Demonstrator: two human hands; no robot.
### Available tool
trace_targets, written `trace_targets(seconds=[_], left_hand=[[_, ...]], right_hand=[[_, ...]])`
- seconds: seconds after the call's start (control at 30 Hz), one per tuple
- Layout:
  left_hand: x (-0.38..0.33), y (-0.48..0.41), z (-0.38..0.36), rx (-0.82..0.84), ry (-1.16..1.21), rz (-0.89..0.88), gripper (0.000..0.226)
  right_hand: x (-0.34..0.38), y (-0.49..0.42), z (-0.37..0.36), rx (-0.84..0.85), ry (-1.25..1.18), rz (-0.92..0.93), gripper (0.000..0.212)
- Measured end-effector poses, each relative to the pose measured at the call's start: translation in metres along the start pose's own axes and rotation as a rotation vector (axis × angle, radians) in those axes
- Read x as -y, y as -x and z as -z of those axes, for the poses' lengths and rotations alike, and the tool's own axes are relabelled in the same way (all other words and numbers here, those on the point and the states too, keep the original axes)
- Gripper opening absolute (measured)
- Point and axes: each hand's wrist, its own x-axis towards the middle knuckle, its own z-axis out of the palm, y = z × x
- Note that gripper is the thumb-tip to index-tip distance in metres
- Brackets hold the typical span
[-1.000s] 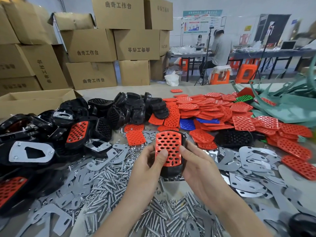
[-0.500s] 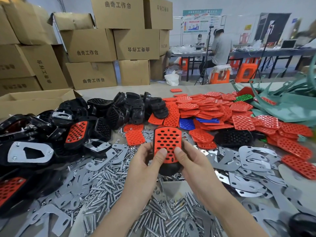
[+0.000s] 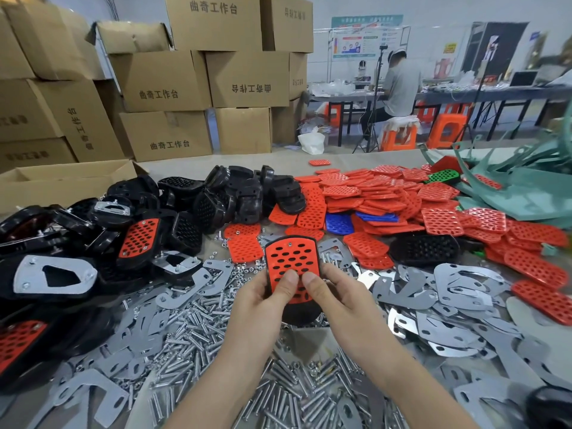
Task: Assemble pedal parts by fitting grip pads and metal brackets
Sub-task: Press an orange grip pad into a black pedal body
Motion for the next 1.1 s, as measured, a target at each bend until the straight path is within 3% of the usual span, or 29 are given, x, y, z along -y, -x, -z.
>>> trace_targets(seconds=[0.23, 0.5, 0.7, 0.83, 0.93, 1.1], left_hand=[[-0.010, 0.002, 0.002, 0.025, -0.016, -0.006, 0.021], [-0.010, -0.003, 0.003, -0.020, 0.100, 0.066, 0.037], [-0.005, 0.000, -0.003, -0.116, -0.016, 0.005, 0.040], [-0.004, 0.002, -0.005, -0.084, -0.066, -0.030, 0.037], [-0.005, 0.001, -0.004, -0.004, 0.026, 0.030, 0.034], [-0.008, -0.001, -0.002, -0.019, 0.140, 0.134, 0.050]], right_hand=[[0.002, 0.003, -0.006, -0.039, -0.059, -0.029, 0.032], [0.006, 0.002, -0.005, -0.030, -0.090, -0.036, 0.030], [0.005, 0.004, -0.012, -0.069, -0.040, -0.047, 0.031], [0.008, 0.003, -0.014, -0.104, -0.099, -0.058, 0.024], [0.011, 0.002, -0.010, -0.120, -0.148, -0.085, 0.027], [0.013, 0.002, -0.009, -0.113, -0.150, -0.136, 0.029]])
